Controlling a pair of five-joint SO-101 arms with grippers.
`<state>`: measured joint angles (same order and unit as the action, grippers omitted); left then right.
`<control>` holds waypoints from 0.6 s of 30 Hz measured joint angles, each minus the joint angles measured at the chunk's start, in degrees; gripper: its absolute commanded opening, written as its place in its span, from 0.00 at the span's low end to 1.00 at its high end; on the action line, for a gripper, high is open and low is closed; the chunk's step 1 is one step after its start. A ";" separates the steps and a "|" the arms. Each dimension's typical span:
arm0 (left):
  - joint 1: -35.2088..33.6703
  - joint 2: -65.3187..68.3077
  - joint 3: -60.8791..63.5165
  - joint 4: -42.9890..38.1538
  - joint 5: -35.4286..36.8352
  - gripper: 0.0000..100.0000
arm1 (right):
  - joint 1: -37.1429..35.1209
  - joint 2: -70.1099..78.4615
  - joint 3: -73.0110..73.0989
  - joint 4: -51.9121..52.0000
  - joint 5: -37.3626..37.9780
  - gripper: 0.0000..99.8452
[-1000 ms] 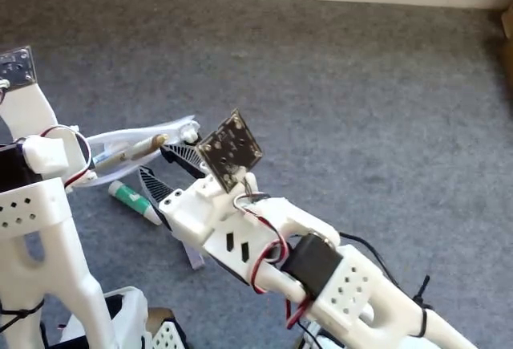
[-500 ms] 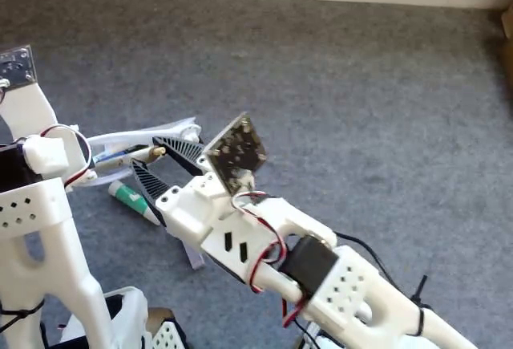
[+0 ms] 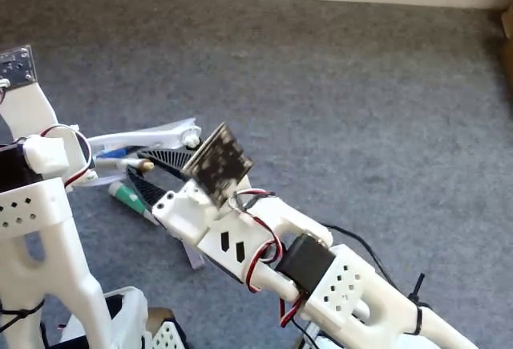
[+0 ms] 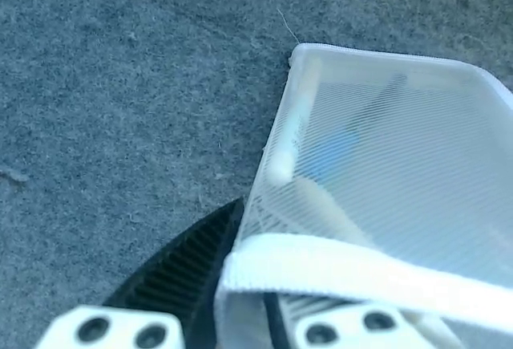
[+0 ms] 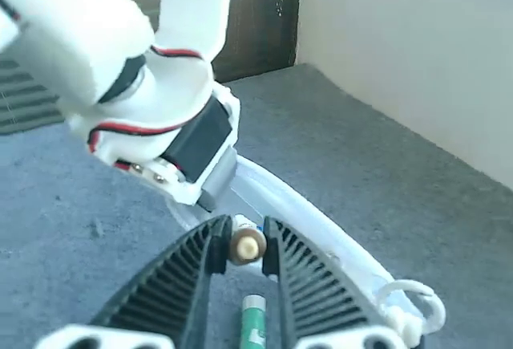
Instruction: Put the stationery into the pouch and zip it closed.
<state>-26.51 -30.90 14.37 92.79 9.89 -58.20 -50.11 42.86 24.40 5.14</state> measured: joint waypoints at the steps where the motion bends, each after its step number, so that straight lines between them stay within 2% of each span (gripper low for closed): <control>1: 0.00 0.00 0.00 0.00 0.00 0.01 | 0.00 0.00 0.00 0.00 2.64 0.00; 5: 0.00 0.00 0.00 0.00 0.00 0.01 | 0.00 0.00 -0.09 2.90 8.44 0.00; 13: 0.09 0.00 0.00 0.00 0.00 0.01 | 0.18 0.00 -9.85 19.96 9.41 0.00; 18: 0.09 0.00 0.00 0.00 0.00 0.01 | 4.13 -0.09 -15.38 27.78 9.41 0.00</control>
<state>-26.42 -30.90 14.37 92.79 9.89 -54.07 -50.20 27.47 52.18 14.55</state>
